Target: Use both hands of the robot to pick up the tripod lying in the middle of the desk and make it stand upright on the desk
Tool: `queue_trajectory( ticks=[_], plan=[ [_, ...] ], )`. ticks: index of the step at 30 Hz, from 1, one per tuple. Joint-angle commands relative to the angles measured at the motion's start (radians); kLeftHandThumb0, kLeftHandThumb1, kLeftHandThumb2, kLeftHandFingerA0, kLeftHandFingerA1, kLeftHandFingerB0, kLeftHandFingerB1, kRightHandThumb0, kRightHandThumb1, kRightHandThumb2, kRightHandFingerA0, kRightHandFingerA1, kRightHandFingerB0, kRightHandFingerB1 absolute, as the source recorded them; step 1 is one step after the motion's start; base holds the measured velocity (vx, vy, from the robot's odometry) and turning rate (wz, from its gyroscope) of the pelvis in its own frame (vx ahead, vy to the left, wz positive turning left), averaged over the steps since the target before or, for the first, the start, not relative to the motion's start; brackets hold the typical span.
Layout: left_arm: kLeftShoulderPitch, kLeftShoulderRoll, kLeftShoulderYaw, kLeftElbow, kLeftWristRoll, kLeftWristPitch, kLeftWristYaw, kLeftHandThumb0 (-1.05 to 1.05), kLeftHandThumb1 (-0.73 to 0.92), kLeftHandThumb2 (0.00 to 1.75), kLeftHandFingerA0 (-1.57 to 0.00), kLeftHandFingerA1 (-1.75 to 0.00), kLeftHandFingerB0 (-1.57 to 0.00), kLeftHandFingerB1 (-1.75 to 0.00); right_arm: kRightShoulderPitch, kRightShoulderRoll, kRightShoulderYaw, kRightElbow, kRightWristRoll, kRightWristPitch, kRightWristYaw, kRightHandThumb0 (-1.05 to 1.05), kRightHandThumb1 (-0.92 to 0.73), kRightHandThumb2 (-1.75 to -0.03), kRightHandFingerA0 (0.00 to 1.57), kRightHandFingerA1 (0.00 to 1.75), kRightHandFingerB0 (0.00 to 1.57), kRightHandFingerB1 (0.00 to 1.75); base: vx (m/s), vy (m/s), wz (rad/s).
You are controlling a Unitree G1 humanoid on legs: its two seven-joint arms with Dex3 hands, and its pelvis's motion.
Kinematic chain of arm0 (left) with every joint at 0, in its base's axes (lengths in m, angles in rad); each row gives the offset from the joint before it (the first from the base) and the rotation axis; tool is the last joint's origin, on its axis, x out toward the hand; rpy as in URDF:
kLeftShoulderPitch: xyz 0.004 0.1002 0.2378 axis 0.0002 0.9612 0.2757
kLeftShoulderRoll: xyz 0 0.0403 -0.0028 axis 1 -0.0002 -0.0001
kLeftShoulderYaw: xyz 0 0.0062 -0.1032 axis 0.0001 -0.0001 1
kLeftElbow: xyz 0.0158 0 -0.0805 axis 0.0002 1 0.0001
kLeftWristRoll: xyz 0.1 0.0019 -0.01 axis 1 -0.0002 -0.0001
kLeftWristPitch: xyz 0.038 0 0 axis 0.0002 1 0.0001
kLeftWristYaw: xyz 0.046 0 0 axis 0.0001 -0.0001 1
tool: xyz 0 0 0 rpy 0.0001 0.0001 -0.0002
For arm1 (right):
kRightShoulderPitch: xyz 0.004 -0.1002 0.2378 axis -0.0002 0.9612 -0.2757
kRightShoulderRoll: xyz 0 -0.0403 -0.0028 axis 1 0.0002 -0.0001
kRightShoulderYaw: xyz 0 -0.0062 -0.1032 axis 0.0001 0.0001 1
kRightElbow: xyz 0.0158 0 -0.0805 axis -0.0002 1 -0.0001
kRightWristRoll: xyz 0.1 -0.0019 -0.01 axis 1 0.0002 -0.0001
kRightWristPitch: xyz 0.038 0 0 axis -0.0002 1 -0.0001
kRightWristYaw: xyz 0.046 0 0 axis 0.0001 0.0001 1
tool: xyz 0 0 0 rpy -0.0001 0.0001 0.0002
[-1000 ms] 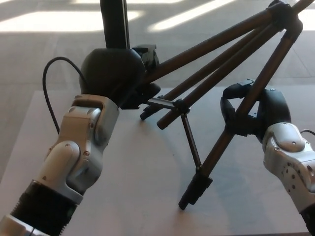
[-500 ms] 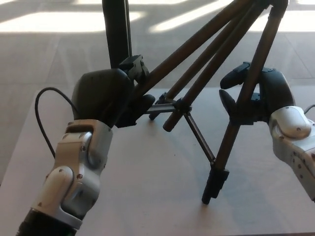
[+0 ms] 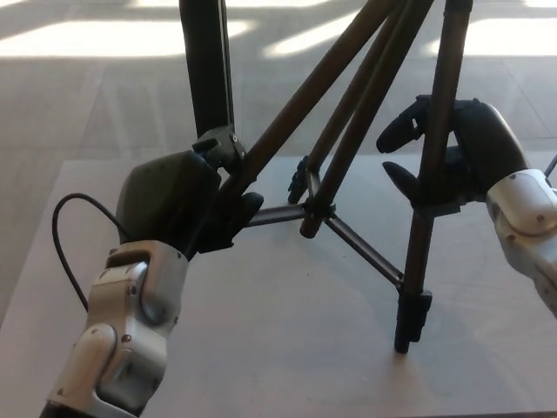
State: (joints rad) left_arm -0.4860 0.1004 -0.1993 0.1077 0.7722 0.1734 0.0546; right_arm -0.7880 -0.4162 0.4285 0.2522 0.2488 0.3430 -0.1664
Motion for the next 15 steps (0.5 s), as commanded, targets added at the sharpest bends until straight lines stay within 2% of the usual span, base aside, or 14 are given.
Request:
queue_trajectory(
  ticks=[1,2,3,4,5,6,7,8,9,10,13,14,15],
  plan=[
    [0.201,0.024,0.169,0.049,-0.109,0.122,0.058,0.00,0.36,0.78,-0.87,-1.75,-0.72,-1.70,0.057,-0.279,-0.019,-0.108,-0.366,-0.162,0.011,-0.20,-0.45,-1.19,1.22,1.43,0.99,1.25,0.00,0.000,0.00],
    [0.203,0.006,0.175,0.050,-0.113,0.132,0.073,0.02,0.33,0.82,-0.87,-1.75,-0.71,-1.66,0.062,-0.280,-0.021,-0.114,-0.365,-0.163,0.014,-0.19,-0.44,-1.18,1.21,1.43,0.98,1.25,0.00,0.000,0.00],
    [0.210,-0.014,0.179,0.044,-0.113,0.155,0.077,0.01,0.36,0.82,-0.82,-1.75,-0.76,-1.51,0.069,-0.278,-0.020,-0.120,-0.367,-0.165,0.011,-0.19,-0.44,-1.18,1.22,1.42,0.99,1.24,0.00,0.000,0.00],
    [0.221,-0.027,0.187,0.040,-0.120,0.163,0.077,0.03,0.36,0.83,-0.81,-1.75,-0.74,-1.53,0.075,-0.272,-0.016,-0.121,-0.370,-0.177,0.008,-0.17,-0.44,-1.17,1.22,1.41,1.00,1.23,0.00,0.000,0.00],
    [0.229,-0.038,0.193,0.032,-0.124,0.181,0.068,0.00,0.38,0.80,-0.81,-1.75,-0.75,-0.94,0.081,-0.271,-0.014,-0.134,-0.373,-0.168,0.008,-0.11,-0.42,-1.25,0.90,1.75,0.83,1.49,0.00,0.000,0.00],
    [0.241,-0.052,0.201,0.030,-0.136,0.172,0.080,0.00,0.38,0.78,-0.82,-1.74,-0.80,-0.86,0.089,-0.267,-0.013,-0.138,-0.375,-0.177,0.006,-0.11,-0.42,-1.26,0.90,1.75,0.82,1.51,0.00,0.000,0.00],
    [0.252,-0.068,0.211,0.023,-0.153,0.170,0.079,0.00,0.35,0.86,-0.83,-1.75,-0.76,-1.12,0.097,-0.265,-0.012,-0.145,-0.378,-0.180,0.008,-0.10,-0.42,-1.25,0.90,1.75,0.81,1.52,0.00,0.000,0.00],
    [0.270,-0.082,0.207,0.017,-0.149,0.168,0.087,-0.03,0.31,0.92,-0.84,-1.75,-0.76,-1.40,0.109,-0.258,-0.008,-0.158,-0.382,-0.176,0.001,-0.17,-0.44,-1.17,1.22,1.41,1.01,1.26,0.00,0.000,0.00],
    [0.280,-0.090,0.205,0.018,-0.147,0.166,0.093,-0.06,0.29,0.94,-0.84,-1.75,-0.71,-1.61,0.115,-0.250,-0.005,-0.163,-0.386,-0.173,-0.005,-0.17,-0.45,-1.17,1.22,1.42,1.01,1.27,0.00,0.000,0.00],
    [0.285,-0.097,0.204,0.026,-0.147,0.165,0.097,-0.05,0.28,0.98,-0.83,-1.75,-0.76,-1.64,0.121,-0.241,-0.002,-0.164,-0.391,-0.174,-0.014,-0.19,-0.47,-1.18,1.22,1.43,1.01,1.28,0.00,0.000,0.00],
    [0.297,-0.114,0.201,0.038,-0.138,0.156,0.110,-0.06,0.27,0.96,-0.87,-1.75,-0.74,-1.73,0.136,-0.230,0.005,-0.173,-0.407,-0.171,-0.015,-0.20,-0.49,-1.16,1.21,1.41,1.00,1.26,0.00,0.000,0.00],
    [0.305,-0.120,0.198,0.045,-0.137,0.149,0.117,-0.04,0.24,1.02,-0.87,-1.75,-0.79,-1.71,0.144,-0.227,0.008,-0.178,-0.413,-0.173,-0.015,-0.21,-0.50,-1.15,1.20,1.41,1.00,1.26,0.00,0.000,0.00],
    [0.313,-0.131,0.200,0.045,-0.143,0.151,0.119,-0.04,0.22,1.04,-0.88,-1.75,-0.76,-1.71,0.149,-0.222,0.011,-0.190,-0.418,-0.165,-0.014,-0.22,-0.50,-1.15,1.20,1.39,1.02,1.25,0.00,0.000,0.00]
  ],
)
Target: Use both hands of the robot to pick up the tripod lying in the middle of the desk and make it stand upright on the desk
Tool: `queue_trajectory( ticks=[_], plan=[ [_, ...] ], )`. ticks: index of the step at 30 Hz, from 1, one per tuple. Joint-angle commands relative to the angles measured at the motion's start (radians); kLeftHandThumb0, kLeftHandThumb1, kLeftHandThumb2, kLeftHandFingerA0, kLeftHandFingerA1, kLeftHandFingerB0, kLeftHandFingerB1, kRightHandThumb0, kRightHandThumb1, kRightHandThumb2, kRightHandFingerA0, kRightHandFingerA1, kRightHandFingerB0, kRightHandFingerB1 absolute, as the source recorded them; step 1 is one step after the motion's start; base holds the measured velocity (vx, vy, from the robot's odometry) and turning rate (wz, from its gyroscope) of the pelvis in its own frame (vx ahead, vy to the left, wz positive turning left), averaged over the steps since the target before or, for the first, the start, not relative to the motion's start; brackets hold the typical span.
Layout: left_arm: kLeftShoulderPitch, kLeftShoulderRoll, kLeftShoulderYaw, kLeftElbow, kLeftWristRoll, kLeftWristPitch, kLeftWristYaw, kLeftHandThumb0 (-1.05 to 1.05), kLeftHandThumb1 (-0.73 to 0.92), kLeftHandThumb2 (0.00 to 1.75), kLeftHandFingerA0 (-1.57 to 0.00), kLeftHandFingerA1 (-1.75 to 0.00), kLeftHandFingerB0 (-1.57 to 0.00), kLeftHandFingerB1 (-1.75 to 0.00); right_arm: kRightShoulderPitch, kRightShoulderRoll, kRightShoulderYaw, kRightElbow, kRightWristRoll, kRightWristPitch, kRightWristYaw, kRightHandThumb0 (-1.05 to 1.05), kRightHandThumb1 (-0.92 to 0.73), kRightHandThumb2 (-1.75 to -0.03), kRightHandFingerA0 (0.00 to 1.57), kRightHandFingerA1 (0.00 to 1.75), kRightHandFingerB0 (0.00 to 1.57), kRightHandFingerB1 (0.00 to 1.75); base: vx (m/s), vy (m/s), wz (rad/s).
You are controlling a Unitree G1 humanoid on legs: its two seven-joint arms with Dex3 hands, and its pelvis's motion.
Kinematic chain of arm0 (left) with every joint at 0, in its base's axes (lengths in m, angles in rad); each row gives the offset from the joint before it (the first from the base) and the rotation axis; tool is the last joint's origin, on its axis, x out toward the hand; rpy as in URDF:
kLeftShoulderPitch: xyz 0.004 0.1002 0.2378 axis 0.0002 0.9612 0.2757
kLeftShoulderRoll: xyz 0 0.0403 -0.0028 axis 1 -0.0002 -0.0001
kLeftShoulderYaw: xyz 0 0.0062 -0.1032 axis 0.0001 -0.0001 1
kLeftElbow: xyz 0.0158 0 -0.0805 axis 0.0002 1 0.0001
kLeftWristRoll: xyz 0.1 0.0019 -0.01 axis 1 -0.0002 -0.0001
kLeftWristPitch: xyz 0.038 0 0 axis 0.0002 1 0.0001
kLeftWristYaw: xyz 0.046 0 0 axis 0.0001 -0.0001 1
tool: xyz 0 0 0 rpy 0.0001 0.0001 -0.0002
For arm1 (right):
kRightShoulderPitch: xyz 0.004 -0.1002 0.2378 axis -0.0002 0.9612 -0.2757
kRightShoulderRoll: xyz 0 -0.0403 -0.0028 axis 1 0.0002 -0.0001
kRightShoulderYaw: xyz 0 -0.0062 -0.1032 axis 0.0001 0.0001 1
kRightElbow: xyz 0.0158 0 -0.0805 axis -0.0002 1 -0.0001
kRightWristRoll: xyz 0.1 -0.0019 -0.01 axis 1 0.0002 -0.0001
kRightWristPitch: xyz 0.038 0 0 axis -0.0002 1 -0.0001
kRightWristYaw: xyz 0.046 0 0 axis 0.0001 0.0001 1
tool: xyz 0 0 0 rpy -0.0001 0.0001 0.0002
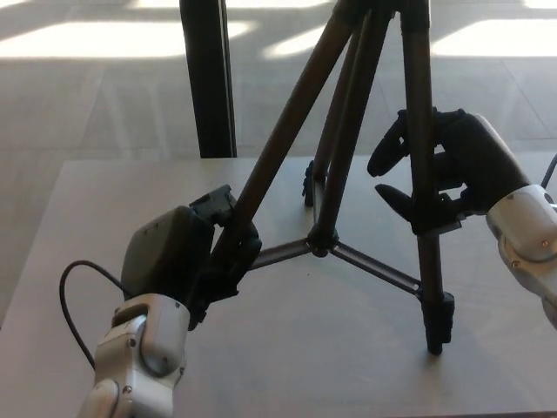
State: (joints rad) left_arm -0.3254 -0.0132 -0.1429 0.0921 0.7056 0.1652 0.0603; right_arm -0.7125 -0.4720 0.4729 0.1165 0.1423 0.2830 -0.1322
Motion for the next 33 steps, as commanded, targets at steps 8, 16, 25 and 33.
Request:
queue_trajectory(
  ticks=[8,16,25,33],
  plan=[
    [0.187,-0.041,0.135,0.098,-0.073,0.127,0.145,-0.06,0.30,0.99,-0.92,-1.75,-0.70,-1.68,0.095,-0.140,-0.033,-0.039,-0.340,-0.139,-0.027,-0.15,-0.48,-1.19,0.98,1.65,0.89,1.40,0.00,0.000,0.00],
    [0.205,-0.036,0.126,0.111,-0.065,0.109,0.156,0.01,0.28,1.00,-0.88,-1.75,-0.72,-1.70,0.113,-0.129,-0.051,-0.016,-0.325,-0.156,0.022,-0.10,-0.46,-1.23,0.96,1.71,0.82,1.44,0.00,0.000,0.00],
    [0.214,-0.027,0.116,0.109,-0.049,0.120,0.166,-0.02,0.32,0.92,-0.85,-1.75,-0.77,-1.52,0.132,-0.104,-0.103,0.020,-0.283,-0.160,0.100,-0.09,-0.58,-1.04,0.86,1.62,0.80,1.08,0.00,0.000,0.00],
    [0.186,0.039,0.089,0.011,-0.088,0.247,-0.121,-0.72,0.39,0.77,-0.11,-0.58,-0.16,-0.44,0.112,-0.148,-0.059,-0.008,-0.330,0.002,0.242,-0.77,-0.54,-0.82,0.00,0.14,0.00,0.01,0.00,0.000,0.00]
  ],
)
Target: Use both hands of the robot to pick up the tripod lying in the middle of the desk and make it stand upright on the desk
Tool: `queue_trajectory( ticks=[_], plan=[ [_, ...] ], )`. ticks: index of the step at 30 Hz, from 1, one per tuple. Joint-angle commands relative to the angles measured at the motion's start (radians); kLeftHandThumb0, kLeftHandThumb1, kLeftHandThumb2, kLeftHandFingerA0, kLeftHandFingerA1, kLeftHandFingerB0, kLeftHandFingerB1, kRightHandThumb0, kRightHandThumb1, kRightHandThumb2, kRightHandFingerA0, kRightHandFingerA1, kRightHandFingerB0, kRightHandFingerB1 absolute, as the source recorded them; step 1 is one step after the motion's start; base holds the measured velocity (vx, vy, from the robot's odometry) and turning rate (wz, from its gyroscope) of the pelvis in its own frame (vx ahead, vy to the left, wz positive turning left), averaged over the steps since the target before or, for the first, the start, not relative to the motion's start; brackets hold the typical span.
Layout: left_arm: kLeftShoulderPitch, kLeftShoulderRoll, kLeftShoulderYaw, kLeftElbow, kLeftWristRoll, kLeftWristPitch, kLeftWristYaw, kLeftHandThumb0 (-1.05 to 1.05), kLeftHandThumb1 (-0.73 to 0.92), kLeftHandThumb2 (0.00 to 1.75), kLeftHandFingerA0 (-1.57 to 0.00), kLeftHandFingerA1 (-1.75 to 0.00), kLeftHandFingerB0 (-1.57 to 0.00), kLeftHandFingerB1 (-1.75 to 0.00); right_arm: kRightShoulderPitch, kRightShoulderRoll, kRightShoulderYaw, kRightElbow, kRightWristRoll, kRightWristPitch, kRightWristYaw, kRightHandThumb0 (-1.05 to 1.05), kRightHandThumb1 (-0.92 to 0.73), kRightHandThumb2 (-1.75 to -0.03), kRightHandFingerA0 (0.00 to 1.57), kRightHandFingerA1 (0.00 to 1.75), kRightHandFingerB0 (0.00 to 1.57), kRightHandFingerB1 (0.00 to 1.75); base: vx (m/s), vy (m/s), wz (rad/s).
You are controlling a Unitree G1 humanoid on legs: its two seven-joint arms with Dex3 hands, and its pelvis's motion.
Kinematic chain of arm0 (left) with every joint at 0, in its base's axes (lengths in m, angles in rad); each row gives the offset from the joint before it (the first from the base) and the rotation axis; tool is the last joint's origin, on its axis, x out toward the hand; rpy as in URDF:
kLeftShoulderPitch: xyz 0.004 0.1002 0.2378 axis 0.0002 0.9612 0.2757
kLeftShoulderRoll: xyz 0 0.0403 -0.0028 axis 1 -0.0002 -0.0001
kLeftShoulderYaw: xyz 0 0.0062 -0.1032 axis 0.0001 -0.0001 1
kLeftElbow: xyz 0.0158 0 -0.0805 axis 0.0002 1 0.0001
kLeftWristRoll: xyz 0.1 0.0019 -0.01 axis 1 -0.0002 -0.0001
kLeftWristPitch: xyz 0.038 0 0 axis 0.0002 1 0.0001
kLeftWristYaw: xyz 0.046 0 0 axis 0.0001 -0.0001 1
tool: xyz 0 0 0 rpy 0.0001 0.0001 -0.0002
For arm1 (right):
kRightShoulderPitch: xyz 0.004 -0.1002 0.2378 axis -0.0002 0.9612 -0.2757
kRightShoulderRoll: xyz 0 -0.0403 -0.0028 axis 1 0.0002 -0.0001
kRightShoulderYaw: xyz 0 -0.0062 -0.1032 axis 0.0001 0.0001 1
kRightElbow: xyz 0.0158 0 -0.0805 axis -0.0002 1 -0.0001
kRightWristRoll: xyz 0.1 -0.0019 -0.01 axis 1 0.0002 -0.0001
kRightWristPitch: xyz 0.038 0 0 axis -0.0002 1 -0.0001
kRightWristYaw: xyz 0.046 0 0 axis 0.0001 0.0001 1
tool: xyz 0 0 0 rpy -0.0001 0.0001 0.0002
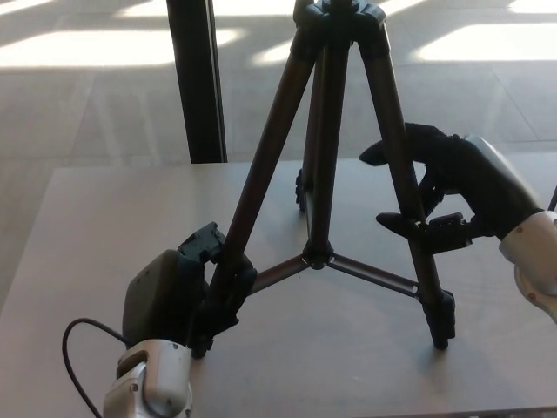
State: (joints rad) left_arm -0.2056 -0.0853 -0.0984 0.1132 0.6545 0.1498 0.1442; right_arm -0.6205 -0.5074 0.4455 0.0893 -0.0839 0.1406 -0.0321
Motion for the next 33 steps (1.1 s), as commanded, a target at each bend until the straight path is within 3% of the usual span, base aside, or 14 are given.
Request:
queue_trajectory(
  ticks=[1,3,4,5,6,8,9,10,21,24,25,27,28,33],
  plan=[
    [0.066,0.113,0.044,-0.015,-0.041,0.268,-0.213,-0.72,0.39,0.77,-0.11,-0.58,-0.16,-0.44,0.019,-0.113,-0.030,0.017,-0.107,0.154,0.146,-0.77,-0.54,-0.82,0.00,0.14,0.00,0.01,0.00,0.000,0.00],
    [0.051,0.144,0.021,-0.013,-0.017,0.279,-0.246,-0.74,0.44,0.86,-0.02,-0.36,-0.08,-0.32,0.016,-0.106,-0.030,0.010,-0.112,0.186,0.145,-0.96,-0.60,-0.91,0.00,0.04,0.00,0.00,0.00,0.000,0.00],
    [0.050,0.149,0.015,-0.014,-0.008,0.284,-0.253,-0.81,0.54,0.57,0.00,-0.35,-0.04,-0.30,0.016,-0.106,-0.030,0.008,-0.114,0.188,0.146,-0.98,-0.60,-0.92,0.00,0.06,0.00,0.00,0.00,0.000,0.00],
    [0.047,0.162,0.003,-0.016,0.006,0.295,-0.261,-0.82,0.48,0.88,0.00,-0.22,-0.10,-0.16,0.018,-0.103,-0.029,-0.002,-0.122,0.204,0.145,-0.98,-0.60,-0.93,0.00,0.07,0.00,0.00,0.00,0.000,0.00],
    [0.047,0.161,0.001,-0.016,0.009,0.301,-0.255,-0.84,0.49,0.89,0.00,-0.17,-0.12,-0.12,0.022,-0.099,-0.032,-0.008,-0.121,0.213,0.145,-0.84,-0.65,-0.61,0.00,0.00,0.00,0.01,0.00,0.000,0.00],
    [0.048,0.164,-0.006,-0.009,0.017,0.302,-0.239,-0.80,0.45,0.89,0.00,-0.22,-0.07,-0.13,0.026,-0.096,-0.034,-0.014,-0.129,0.220,0.142,-0.87,-0.65,-0.60,0.00,0.00,0.00,0.00,0.00,0.000,0.00],
    [0.049,0.166,-0.013,-0.003,0.026,0.308,-0.231,-0.87,0.51,0.67,0.00,-0.04,-0.01,-0.20,0.031,-0.095,-0.035,-0.014,-0.136,0.214,0.135,-0.86,-0.60,-0.74,0.00,0.00,0.00,0.00,0.00,0.000,0.00],
    [0.047,0.167,-0.018,0.004,0.029,0.313,-0.226,-0.87,0.47,0.90,0.00,-0.21,-0.01,-0.02,0.032,-0.093,-0.033,-0.015,-0.148,0.217,0.129,-0.91,-0.65,-0.60,0.00,0.00,0.00,0.00,0.00,0.000,0.00],
    [-0.021,0.352,-0.067,-0.019,0.010,0.321,-0.396,-1.05,0.66,0.61,0.00,0.00,0.00,0.00,0.102,-0.151,-0.118,-0.145,-0.119,0.321,0.234,-1.05,-0.62,-0.87,0.00,0.00,0.00,0.00,0.00,0.000,0.00],
    [-0.049,0.411,-0.052,-0.036,-0.008,0.337,-0.439,-1.05,0.67,0.61,0.00,0.00,0.00,0.00,0.133,-0.197,-0.156,-0.190,-0.095,0.355,0.293,-1.05,-0.78,-0.66,0.00,0.00,0.00,0.00,0.00,0.000,0.00],
    [-0.061,0.438,-0.020,-0.050,-0.040,0.346,-0.466,-1.00,0.53,0.81,0.00,0.00,0.00,0.00,0.155,-0.231,-0.178,-0.211,-0.088,0.370,0.316,-1.05,-0.65,-1.07,0.00,0.27,0.00,0.00,0.00,0.000,0.00],
    [-0.066,0.468,0.096,-0.095,-0.178,0.373,-0.542,-0.93,0.60,0.67,0.00,0.00,0.00,0.00,0.211,-0.274,-0.241,-0.232,-0.061,0.345,0.335,-1.05,-0.64,-1.09,0.00,0.29,0.00,0.00,0.00,0.000,0.00],
    [-0.062,0.473,0.136,-0.096,-0.224,0.374,-0.559,-0.98,0.62,0.60,0.00,0.00,0.00,0.00,0.229,-0.288,-0.259,-0.238,-0.056,0.336,0.342,-1.05,-0.81,-0.69,0.00,0.00,0.00,0.00,0.00,0.000,0.00],
    [-0.027,0.494,0.416,-0.076,-0.491,0.368,-0.661,-0.96,0.62,0.60,0.00,0.00,0.00,0.00,0.366,-0.348,-0.419,-0.262,0.001,0.286,0.375,-1.05,-0.81,-0.65,0.00,0.00,0.00,0.00,0.00,0.000,0.00]
  ],
)
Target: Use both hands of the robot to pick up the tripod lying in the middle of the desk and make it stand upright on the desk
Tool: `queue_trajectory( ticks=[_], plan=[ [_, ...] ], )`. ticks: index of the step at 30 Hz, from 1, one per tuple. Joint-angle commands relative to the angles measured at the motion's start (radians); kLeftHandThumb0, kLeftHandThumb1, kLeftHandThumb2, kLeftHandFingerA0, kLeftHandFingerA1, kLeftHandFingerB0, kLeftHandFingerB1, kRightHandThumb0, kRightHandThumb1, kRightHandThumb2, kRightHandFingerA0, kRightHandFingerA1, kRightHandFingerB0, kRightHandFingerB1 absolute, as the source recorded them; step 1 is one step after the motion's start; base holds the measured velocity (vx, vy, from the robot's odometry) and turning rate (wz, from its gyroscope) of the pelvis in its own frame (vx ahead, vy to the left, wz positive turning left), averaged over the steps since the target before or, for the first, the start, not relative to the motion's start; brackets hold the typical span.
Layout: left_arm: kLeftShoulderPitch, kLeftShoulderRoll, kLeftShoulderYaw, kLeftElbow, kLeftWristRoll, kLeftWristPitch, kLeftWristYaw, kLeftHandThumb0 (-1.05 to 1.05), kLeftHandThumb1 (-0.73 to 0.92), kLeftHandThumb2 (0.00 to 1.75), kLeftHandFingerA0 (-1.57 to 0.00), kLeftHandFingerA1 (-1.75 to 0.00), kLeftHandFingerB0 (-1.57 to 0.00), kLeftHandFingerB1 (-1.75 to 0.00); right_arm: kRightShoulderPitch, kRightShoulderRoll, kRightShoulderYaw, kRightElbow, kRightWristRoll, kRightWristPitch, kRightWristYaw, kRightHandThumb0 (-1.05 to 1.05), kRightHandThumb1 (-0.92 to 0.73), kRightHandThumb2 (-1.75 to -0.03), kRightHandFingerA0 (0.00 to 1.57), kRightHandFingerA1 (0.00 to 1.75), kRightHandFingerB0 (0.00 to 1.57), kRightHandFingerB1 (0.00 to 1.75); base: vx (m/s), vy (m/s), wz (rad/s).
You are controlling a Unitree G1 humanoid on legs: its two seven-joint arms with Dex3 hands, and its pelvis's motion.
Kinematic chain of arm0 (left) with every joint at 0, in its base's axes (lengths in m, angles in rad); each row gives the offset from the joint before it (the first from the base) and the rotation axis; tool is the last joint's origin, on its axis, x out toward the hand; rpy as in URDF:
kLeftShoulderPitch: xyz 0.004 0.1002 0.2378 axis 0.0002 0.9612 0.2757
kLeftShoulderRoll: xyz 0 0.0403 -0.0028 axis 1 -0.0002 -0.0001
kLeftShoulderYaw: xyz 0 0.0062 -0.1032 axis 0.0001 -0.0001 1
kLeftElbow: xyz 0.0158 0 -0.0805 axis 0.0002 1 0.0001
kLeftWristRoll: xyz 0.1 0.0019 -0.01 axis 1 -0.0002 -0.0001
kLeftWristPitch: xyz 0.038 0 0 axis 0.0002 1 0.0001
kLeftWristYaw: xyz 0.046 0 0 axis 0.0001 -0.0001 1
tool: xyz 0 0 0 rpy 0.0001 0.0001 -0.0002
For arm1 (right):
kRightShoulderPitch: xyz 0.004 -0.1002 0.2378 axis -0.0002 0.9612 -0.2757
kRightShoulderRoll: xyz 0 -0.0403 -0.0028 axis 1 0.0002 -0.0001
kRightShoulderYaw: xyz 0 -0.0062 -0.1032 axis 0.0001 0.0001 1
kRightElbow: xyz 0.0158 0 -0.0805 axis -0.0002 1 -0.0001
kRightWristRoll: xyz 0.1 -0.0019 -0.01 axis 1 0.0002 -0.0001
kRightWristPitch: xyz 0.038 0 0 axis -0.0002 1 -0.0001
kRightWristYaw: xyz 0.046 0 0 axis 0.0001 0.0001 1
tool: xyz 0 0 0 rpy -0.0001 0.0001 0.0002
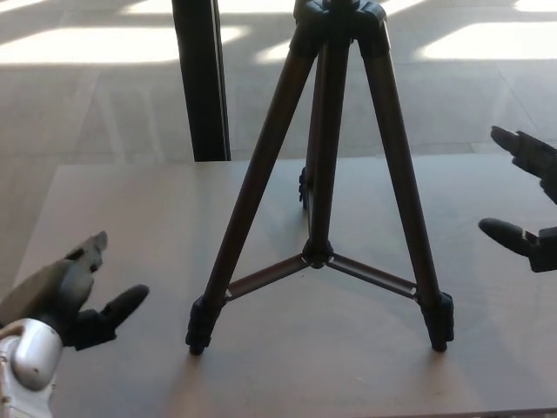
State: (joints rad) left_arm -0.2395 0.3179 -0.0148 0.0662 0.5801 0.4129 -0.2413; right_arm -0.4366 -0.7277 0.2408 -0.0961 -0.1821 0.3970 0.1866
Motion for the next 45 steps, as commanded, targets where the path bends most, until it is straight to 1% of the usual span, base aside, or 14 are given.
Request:
queue_trajectory(
  ticks=[1,6,7,15,16,20,21,24,35,36,37,38,39,45],
  plan=[
    [0.031,0.140,0.429,-0.034,-0.464,0.147,-0.326,-0.96,0.58,0.71,0.00,0.00,0.00,0.00,0.287,-0.141,-0.348,-0.065,0.153,-0.030,0.185,-1.04,-0.84,-0.66,0.00,0.00,0.00,0.00,0.00,0.000,0.00],
    [0.139,0.247,0.706,0.051,-0.577,0.138,-0.409,-0.88,0.67,0.61,0.00,0.00,0.00,0.00,0.548,-0.092,-0.719,0.004,0.289,-0.146,0.289,-0.92,-0.86,-0.73,0.00,0.00,0.00,0.00,0.00,0.000,0.00],
    [0.160,0.240,0.788,0.032,-0.574,0.188,-0.365,-1.03,0.59,0.90,0.00,-0.21,0.00,0.00,0.595,-0.064,-0.807,0.020,0.308,-0.141,0.287,-1.05,-0.73,-1.11,0.00,0.15,0.00,0.00,0.00,0.000,0.00],
    [0.269,0.153,1.169,0.150,-0.708,0.127,-0.179,-0.70,0.80,0.64,0.00,0.00,0.00,0.00,0.729,0.045,-1.097,0.320,0.319,-0.230,0.041,-0.92,-0.71,-1.06,0.00,0.20,0.10,0.06,0.00,0.000,0.00],
    [0.293,0.154,1.187,0.220,-0.689,0.078,-0.120,-0.85,0.53,0.86,0.00,-0.33,0.00,-0.22,0.739,0.058,-1.140,0.413,0.320,-0.255,-0.046,-1.01,-0.72,-1.02,0.00,0.12,0.13,0.16,0.00,0.000,0.00],
    [0.297,0.102,1.249,0.336,-0.710,0.005,0.019,-0.88,0.53,0.85,0.00,-0.31,0.00,-0.19,0.712,0.092,-1.228,0.610,0.381,-0.285,-0.186,-0.94,-0.70,-1.02,0.00,0.13,0.14,0.16,0.00,0.000,0.00],
    [0.301,0.079,1.250,0.329,-0.707,0.001,0.040,-0.65,0.82,0.64,0.00,0.00,0.00,0.00,0.709,0.100,-1.234,0.639,0.380,-0.309,-0.225,-0.87,-0.67,-1.03,0.00,0.19,0.06,0.26,0.00,0.000,0.00],
    [0.331,-0.020,1.235,0.335,-0.691,-0.030,0.107,-0.60,0.78,0.69,0.00,0.00,0.00,0.00,0.699,0.167,-1.238,0.704,0.355,-0.378,-0.399,-0.83,-0.69,-1.04,0.00,0.28,0.09,0.30,0.00,0.000,0.00],
    [0.531,-0.014,0.882,0.575,-0.460,-0.017,-0.072,-0.71,0.55,0.91,0.00,-0.47,0.00,-0.40,0.668,0.278,-1.217,0.838,0.458,-0.196,-0.159,-0.66,-0.80,-0.65,0.02,0.32,0.04,0.22,0.00,0.000,0.00],
    [0.541,-0.015,0.869,0.563,-0.458,-0.010,-0.082,-0.68,0.77,0.64,0.00,-0.54,-0.09,-0.44,0.658,0.297,-1.235,0.849,0.478,-0.224,-0.147,-0.65,-0.56,-0.92,0.00,0.32,0.01,0.26,0.00,0.000,0.00],
    [0.548,-0.002,0.845,0.584,-0.447,-0.021,-0.085,-0.72,0.58,0.92,0.00,-0.50,-0.09,-0.51,0.651,0.321,-1.223,0.861,0.462,-0.242,-0.164,-0.62,-0.54,-0.91,0.00,0.42,0.04,0.34,0.00,0.000,0.00],
    [0.551,0.002,0.860,0.622,-0.476,-0.062,-0.107,-0.64,0.76,0.62,0.00,-0.50,-0.17,-0.43,0.641,0.328,-1.209,0.880,0.459,-0.220,-0.139,-0.67,-0.60,-0.97,0.00,0.32,0.00,0.29,0.00,0.000,0.00],
    [0.576,0.009,0.857,0.637,-0.496,-0.092,-0.149,-0.68,0.58,0.91,0.00,-0.49,-0.09,-0.51,0.631,0.342,-1.194,0.873,0.440,-0.182,-0.156,-0.73,-0.59,-0.96,0.02,0.40,0.06,0.26,0.00,0.000,0.00],
    [0.581,0.085,0.769,0.774,-0.477,-0.150,-0.138,-0.64,0.81,0.66,0.00,-0.38,-0.13,-0.33,0.687,0.366,-1.099,0.818,0.383,-0.215,-0.058,-0.77,-0.66,-1.03,0.02,0.23,0.06,0.27,0.00,0.000,0.00]
  ],
)
